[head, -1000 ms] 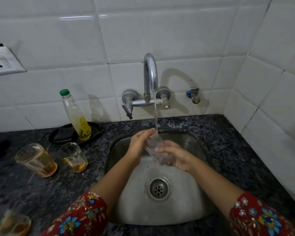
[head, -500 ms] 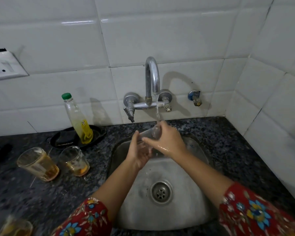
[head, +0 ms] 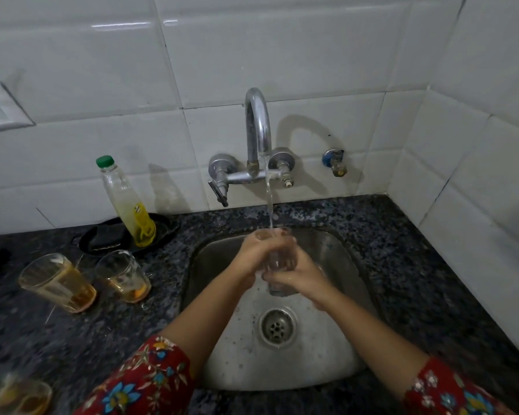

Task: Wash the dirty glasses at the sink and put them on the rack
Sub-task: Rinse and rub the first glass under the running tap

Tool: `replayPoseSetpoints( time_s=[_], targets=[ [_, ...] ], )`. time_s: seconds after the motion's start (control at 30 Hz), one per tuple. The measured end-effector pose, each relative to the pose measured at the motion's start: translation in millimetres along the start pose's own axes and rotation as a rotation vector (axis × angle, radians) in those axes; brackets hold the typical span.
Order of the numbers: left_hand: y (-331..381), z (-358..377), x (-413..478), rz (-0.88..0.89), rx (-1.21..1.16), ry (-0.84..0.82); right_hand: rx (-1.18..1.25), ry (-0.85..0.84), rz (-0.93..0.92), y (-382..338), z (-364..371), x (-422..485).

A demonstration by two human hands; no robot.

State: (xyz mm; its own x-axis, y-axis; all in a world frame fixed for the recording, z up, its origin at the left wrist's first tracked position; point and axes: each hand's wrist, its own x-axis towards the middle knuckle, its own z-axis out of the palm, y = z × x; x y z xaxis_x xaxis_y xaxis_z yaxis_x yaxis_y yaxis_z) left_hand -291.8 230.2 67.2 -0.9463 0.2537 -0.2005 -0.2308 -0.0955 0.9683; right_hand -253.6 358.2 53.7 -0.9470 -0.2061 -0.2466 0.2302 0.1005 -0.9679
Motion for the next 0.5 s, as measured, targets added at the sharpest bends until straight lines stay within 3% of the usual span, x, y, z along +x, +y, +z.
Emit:
replayPoseSetpoints(
  time_s=[0.1, 0.2, 0.27, 0.4, 0.5],
  targets=[
    [10, 6, -7, -0.051, 0.056, 0.053, -0.006, 0.143, -0.025, -1, 6, 13],
    [23, -1, -8, 0.035, -0.038, 0.448, 0.001, 0.178, 0.002, -3, 7, 29],
    [29, -11, -2, 0.154, -0.015, 0.618, -0.068, 0.159, -0.009, -5, 15, 32],
    [40, -25, 14, 0.289, 0.114, 0.668, -0.096, 0.042, 0.038, 11, 17, 21],
    [45, -25, 19, 0.301, 0.181, 0.632, 0.002, 0.183, 0.075, 14, 6, 24]
  ],
)
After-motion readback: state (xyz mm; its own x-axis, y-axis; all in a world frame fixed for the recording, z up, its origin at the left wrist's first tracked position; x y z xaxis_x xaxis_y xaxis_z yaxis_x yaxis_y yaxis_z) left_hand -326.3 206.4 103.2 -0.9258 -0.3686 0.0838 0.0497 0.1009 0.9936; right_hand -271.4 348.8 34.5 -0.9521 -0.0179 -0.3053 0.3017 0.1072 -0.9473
